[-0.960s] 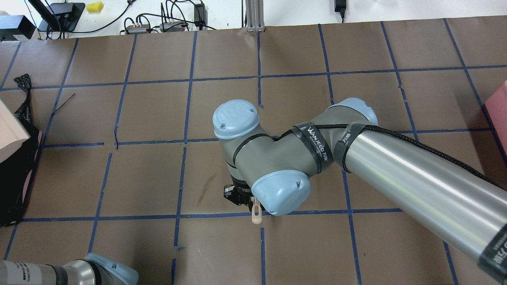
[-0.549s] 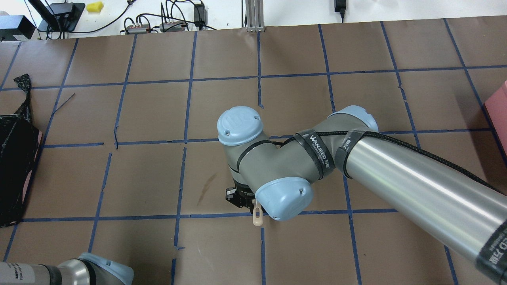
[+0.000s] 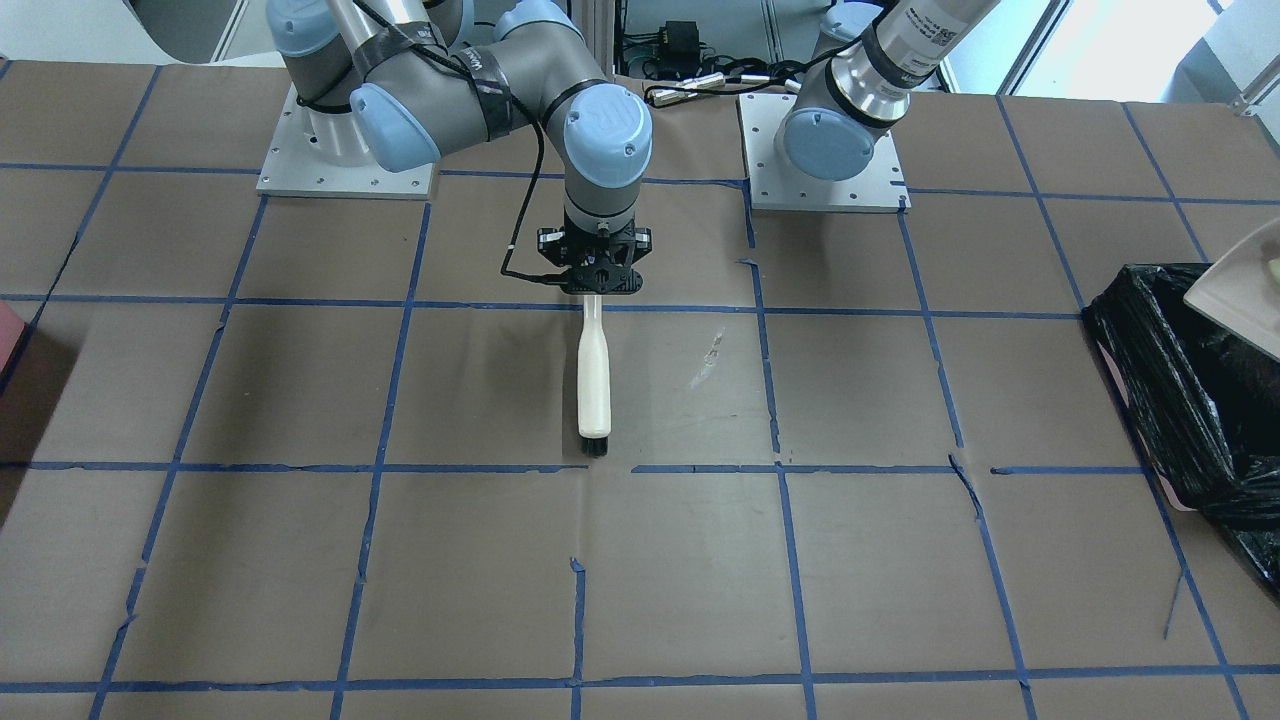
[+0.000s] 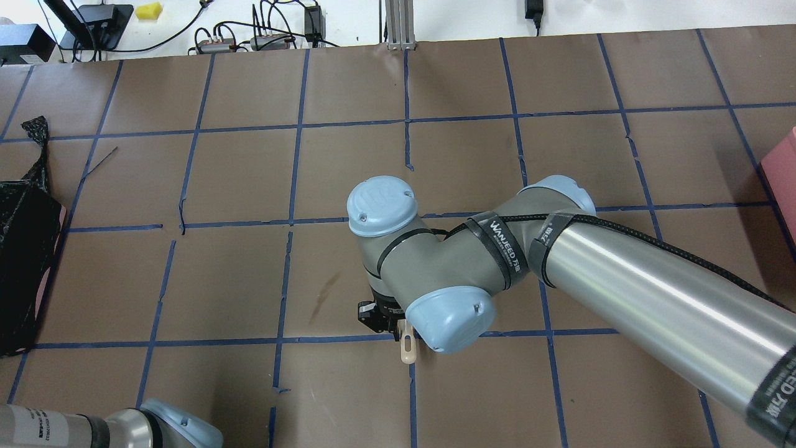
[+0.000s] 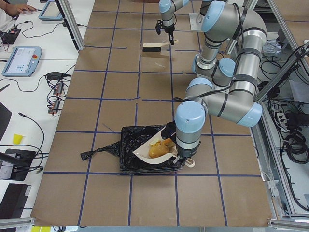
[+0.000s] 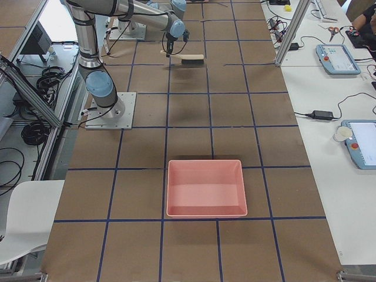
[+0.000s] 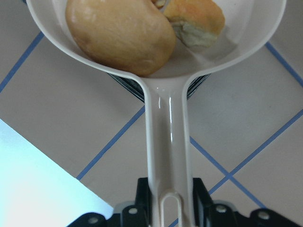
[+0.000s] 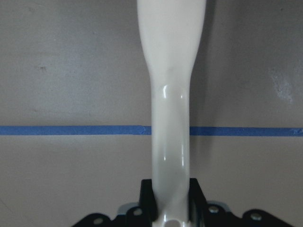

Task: Sweep and dump trash in nearest bin
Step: 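Tip the dustpan with the left gripper to dump scraps into the bag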

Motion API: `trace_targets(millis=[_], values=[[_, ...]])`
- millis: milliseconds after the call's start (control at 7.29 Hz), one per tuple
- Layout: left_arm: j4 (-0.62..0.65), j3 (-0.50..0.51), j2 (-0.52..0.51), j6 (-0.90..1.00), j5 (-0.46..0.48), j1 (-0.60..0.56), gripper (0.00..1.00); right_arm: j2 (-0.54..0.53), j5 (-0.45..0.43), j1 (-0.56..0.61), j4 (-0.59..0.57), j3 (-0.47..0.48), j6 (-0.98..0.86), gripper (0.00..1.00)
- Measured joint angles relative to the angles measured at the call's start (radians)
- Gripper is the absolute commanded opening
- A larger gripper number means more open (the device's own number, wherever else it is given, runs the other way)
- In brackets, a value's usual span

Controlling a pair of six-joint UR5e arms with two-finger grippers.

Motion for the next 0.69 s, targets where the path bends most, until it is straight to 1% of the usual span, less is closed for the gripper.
trace_targets(millis=[274, 412, 686], values=[[0.084, -0.041, -0.006, -0.003, 0.064, -0.025, 0.02, 0.000, -0.002, 0.000, -0.001, 0.000, -0.017, 0.79], [0.102, -0.048, -0.004, -0.002, 0.091, -0.029, 0.02, -0.003, -0.007, -0.004, -0.001, -0.001, -0.030, 0.79], [0.110, -0.050, 0.009, 0.003, 0.109, -0.032, 0.02, -0.022, -0.018, -0.040, 0.007, -0.032, -0.064, 0.79]])
